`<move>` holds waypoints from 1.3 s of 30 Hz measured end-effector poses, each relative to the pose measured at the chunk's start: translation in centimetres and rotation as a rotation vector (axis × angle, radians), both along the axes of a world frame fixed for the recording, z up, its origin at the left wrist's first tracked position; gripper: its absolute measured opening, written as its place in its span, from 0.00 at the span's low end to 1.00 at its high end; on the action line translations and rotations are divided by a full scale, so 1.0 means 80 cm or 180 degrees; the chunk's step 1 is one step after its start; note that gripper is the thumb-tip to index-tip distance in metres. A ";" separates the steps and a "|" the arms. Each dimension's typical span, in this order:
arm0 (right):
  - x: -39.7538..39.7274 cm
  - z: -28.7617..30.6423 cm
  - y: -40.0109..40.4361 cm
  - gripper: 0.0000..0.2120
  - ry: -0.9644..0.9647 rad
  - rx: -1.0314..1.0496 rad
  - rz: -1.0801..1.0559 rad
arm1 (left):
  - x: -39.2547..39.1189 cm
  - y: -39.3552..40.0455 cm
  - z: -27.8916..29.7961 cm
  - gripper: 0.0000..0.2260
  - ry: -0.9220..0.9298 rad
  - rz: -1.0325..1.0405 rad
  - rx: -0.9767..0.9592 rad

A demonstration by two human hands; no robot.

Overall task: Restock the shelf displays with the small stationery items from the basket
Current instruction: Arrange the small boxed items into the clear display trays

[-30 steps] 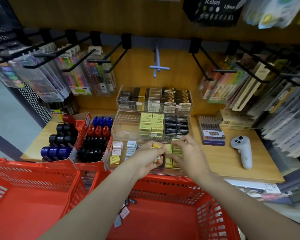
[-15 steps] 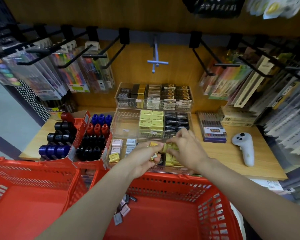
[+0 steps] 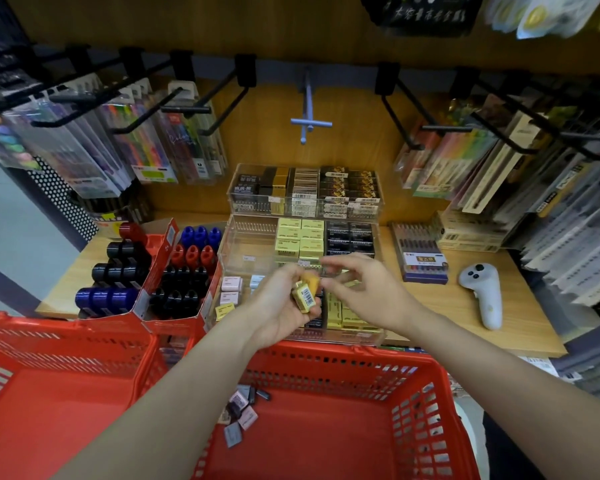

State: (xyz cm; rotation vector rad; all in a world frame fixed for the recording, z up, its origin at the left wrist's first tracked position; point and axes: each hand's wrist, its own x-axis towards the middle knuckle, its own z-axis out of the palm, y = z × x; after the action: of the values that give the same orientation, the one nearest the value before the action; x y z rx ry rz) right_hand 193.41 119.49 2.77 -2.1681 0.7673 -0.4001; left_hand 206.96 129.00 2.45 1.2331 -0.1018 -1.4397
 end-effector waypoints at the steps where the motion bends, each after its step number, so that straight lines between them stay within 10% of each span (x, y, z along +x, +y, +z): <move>1: 0.000 0.005 0.002 0.18 -0.0074 0.0203 -0.0010 | -0.002 0.002 0.006 0.13 0.0023 -0.0041 -0.0028; 22: -0.010 0.047 0.071 0.07 -0.0534 0.1543 -0.0524 | 0.002 0.072 0.057 0.10 0.0431 -0.0456 -0.0546; 39: 0.020 0.060 0.111 0.18 -0.0333 0.0213 -0.0136 | 0.006 0.096 0.059 0.17 0.0096 0.0090 -0.0519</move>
State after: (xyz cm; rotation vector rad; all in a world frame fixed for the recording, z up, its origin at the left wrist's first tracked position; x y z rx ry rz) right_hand 195.00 128.39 7.58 -2.0546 0.7589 -0.4990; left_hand 207.45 136.68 7.14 1.0753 -0.1770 -1.3966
